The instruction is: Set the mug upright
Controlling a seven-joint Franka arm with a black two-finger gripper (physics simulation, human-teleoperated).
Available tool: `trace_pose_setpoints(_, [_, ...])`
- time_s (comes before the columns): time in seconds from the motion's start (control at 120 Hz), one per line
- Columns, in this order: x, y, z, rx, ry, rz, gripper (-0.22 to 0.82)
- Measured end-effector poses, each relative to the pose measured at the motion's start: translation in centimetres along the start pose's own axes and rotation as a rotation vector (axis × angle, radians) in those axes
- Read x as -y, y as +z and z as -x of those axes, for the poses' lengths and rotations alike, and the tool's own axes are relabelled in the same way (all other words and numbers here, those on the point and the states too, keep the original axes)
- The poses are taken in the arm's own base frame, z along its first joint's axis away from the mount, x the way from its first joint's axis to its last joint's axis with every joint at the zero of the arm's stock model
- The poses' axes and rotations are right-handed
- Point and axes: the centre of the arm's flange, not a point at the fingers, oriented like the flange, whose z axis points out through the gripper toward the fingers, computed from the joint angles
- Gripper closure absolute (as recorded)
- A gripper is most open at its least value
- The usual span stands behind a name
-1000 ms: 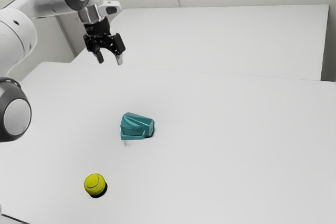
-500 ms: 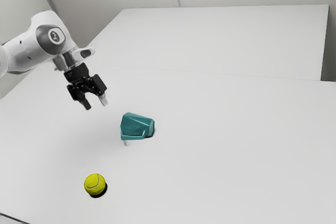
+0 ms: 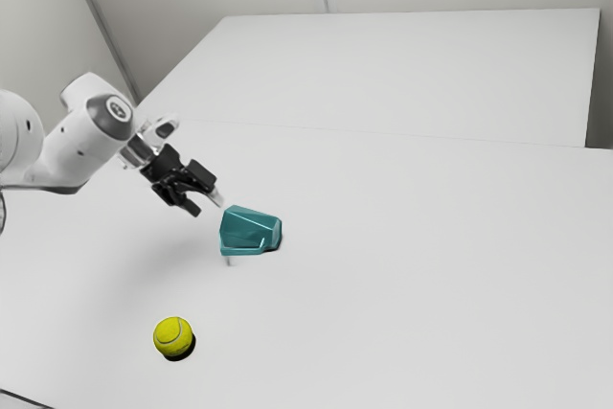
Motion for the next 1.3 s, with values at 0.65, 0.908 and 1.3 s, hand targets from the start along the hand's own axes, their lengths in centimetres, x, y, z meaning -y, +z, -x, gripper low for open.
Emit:
trace_pose_setpoints(0.65, [2.8,5.0,0.7,-0.163,-0.002,0.186,0.00])
trace_pose_setpoints(0.908, [2.3,6.0,0.9,-0.210,-0.002,0.277,0.00])
trace_pose_setpoints(1.3, [2.0,7.6,1.9,-0.227,-0.009,0.376,0.04])
